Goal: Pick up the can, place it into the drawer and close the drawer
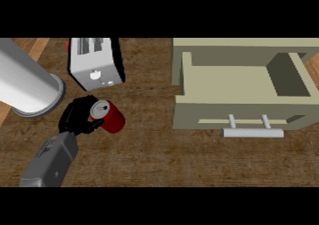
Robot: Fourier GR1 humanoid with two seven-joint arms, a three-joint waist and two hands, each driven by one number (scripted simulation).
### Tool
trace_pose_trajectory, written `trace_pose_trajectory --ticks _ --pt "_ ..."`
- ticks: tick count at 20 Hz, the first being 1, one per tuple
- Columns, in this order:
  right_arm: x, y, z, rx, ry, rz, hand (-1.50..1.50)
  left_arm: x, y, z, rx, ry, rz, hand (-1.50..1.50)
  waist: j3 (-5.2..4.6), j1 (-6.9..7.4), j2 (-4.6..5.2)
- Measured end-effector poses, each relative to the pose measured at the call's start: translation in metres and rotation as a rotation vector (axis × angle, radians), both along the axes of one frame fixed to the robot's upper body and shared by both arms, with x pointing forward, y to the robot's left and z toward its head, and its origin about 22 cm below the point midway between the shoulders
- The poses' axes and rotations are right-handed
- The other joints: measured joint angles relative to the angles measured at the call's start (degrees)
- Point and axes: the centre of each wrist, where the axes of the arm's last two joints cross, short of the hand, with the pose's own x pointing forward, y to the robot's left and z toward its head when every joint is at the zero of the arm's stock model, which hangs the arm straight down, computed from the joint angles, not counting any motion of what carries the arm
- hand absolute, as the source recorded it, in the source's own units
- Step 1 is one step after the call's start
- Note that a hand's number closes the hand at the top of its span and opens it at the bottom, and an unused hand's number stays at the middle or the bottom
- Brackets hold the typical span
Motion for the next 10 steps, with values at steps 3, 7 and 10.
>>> trace_pose_trajectory --ticks 3,7,10 --pt "-0.007 0.003 0.002 -0.002 0.000 -0.004 -1.50 0.010 -0.025 0.008 0.000 -0.027 0.064 1.50 0.03 0.06 -0.13" --pt "-0.011 0.006 0.004 0.000 -0.001 -0.012 -1.50 0.024 -0.053 0.032 0.011 -0.086 0.082 1.50 0.05 0.45 -0.30" --pt "-0.012 0.005 0.004 -0.005 0.003 -0.012 -1.50 0.034 -0.068 0.060 0.038 -0.126 0.088 1.50 0.04 0.39 -0.28"
